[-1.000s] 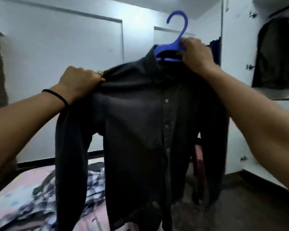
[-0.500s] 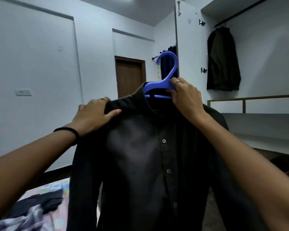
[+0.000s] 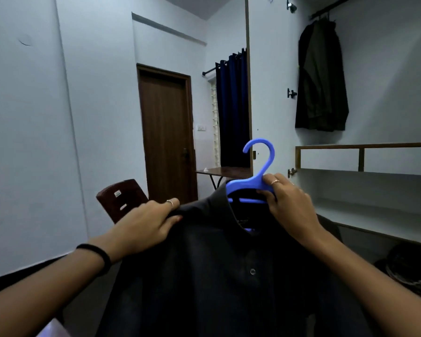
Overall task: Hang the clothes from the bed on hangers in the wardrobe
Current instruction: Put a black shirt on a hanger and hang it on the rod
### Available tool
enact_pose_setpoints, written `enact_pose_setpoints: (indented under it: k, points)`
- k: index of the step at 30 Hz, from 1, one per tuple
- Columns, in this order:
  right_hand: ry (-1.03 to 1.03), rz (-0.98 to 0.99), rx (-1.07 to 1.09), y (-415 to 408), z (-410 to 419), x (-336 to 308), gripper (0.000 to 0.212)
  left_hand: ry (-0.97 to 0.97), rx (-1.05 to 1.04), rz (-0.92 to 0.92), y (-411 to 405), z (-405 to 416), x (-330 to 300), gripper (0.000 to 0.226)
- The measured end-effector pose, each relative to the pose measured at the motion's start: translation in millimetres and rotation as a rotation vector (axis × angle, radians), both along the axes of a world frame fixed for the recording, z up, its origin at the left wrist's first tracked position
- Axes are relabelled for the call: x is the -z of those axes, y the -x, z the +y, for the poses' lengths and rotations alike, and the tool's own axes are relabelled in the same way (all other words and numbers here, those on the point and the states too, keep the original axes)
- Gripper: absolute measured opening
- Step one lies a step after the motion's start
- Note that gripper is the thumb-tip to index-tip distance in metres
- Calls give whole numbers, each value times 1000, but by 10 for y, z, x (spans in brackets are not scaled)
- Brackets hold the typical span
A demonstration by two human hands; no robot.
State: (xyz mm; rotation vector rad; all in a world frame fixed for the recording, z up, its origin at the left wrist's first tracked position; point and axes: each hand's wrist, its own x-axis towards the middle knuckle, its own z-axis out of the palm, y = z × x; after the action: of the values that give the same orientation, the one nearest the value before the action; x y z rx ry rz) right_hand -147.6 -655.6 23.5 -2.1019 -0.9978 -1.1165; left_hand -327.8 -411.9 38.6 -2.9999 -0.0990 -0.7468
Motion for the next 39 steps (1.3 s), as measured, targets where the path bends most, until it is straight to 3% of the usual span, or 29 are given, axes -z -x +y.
enact_pose_setpoints:
  k: [3,6,13,21,24,27,30,33,36,39]
  points:
    - [-13,45,70,-478,-177,-356,26,22,61,27,-549,-165,-416,23]
    - [-54,75,95,-898,-435,-913,30,49,157,67,-1095,-341,-1046,7]
    - [10,21,141,-1426,-784,-2438,28,505,280,341,-1835,-543,-2306,28]
    - [-88,270,-99,-1377,-1071,-3907,28,388,319,-75,-1699,-742,-3533,9]
    - [-18,276,-49,-1274,-1160,-4163,32,353,310,-137,-1676,-747,-3802,7]
    - [55,158,255,-1217,-1167,-4237,43,324,290,-186,-1729,-789,-3988,14]
    - [50,145,469,-1230,-1092,-4285,26,309,294,-214,-1890,-814,-4183,21]
    - [-30,207,451,-1406,-959,-4417,7,270,266,-189,-2209,-751,-4363,24]
    - [-160,224,361,-1670,-687,-4492,7,296,233,-180,-2600,-570,-4451,29]
    - [-131,194,361,-1962,-405,-4529,19,340,236,-212,-2971,-355,-4533,34]
